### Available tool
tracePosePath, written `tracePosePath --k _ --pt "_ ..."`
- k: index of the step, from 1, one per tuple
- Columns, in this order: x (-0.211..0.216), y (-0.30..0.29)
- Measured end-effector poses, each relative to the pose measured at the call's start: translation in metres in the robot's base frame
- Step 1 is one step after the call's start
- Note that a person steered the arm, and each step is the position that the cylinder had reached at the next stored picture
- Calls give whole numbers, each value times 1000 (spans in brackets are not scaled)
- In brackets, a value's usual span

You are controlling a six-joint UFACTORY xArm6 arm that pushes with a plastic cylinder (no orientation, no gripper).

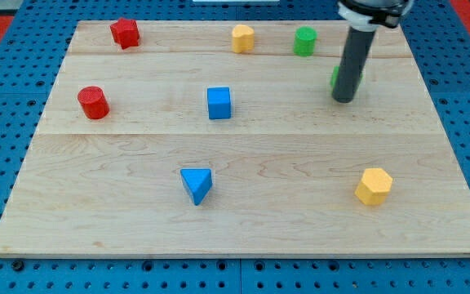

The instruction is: Slide the green star to the down side of green circle

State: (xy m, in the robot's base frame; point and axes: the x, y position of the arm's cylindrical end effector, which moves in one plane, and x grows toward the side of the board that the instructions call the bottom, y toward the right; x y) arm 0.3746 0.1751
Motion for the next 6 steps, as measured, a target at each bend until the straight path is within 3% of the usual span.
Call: tracePosePath --k 2,3,4,5,6 --pt "-28 78" --pt "-51 53" --pt "-37 -10" --pt "-20 -28" --pt "-69 22"
